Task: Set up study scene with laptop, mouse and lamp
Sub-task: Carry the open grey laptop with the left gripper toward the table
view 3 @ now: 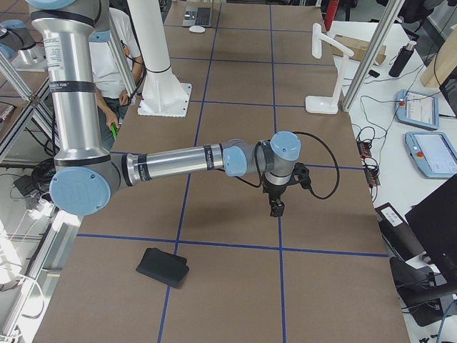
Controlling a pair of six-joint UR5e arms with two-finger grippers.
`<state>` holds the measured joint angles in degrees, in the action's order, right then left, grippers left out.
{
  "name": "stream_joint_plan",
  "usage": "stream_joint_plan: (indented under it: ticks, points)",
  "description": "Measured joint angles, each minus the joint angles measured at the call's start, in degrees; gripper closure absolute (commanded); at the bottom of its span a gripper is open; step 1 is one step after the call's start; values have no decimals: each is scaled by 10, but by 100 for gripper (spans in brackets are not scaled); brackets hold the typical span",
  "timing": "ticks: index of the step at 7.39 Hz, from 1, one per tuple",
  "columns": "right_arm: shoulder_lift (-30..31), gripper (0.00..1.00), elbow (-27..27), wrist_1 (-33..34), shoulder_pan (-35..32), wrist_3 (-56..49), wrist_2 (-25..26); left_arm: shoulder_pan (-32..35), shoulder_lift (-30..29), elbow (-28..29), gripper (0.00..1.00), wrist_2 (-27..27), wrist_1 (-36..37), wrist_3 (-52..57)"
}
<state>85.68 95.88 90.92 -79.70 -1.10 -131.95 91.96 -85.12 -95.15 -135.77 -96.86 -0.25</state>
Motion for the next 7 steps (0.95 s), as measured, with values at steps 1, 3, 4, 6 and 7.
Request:
stream_joint_plan:
  ticks: [1, 3, 4, 6, 7]
  points:
    - [1, 0, 0, 0, 0, 0, 0, 0, 2, -2, 0, 3, -1, 0]
    - [1, 0, 1, 0, 0, 0, -1, 0, 8, -7, 0, 4, -4, 2]
    - [2, 0, 1, 0, 0, 0, -1, 0, 12, -8, 0, 4, -4, 4]
    - [2, 0, -1, 0, 0, 0, -1, 0, 17, -9, 0, 1, -5, 6]
    - [2, 0, -2, 0, 0, 0, -1, 0, 19, -10, 0, -2, -5, 5]
